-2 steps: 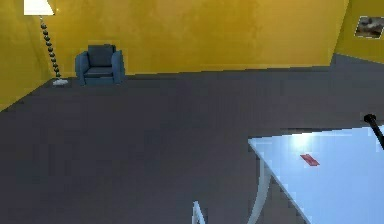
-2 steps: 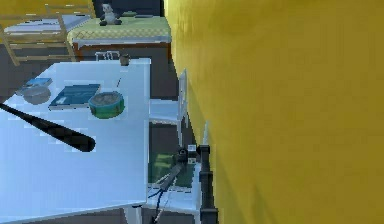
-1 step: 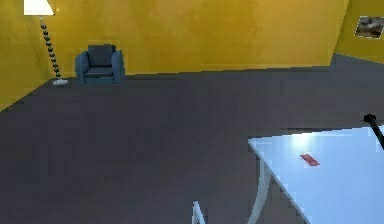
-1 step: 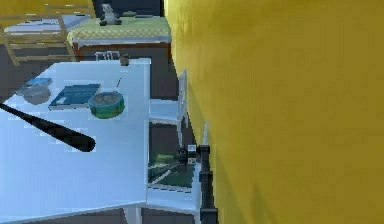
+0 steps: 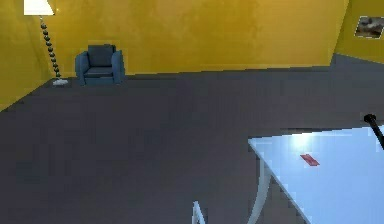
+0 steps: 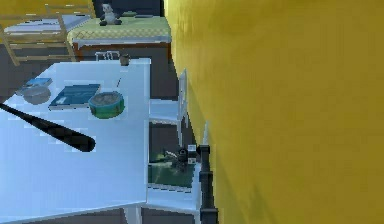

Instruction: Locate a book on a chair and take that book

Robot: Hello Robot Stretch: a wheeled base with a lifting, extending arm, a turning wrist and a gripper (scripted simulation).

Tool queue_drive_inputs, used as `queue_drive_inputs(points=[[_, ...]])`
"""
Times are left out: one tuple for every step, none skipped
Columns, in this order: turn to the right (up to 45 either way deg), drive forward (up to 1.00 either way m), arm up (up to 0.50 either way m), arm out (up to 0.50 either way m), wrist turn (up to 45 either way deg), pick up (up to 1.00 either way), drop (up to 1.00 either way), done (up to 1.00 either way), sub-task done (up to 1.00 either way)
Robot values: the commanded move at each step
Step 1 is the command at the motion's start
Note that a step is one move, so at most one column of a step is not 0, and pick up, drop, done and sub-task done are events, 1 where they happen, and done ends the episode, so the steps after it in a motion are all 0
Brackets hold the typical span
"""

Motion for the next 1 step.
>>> queue_drive_inputs(points=[[0.0,0.0,0.0,0.0,45.0,0.0,0.0,0.0,0.0]])
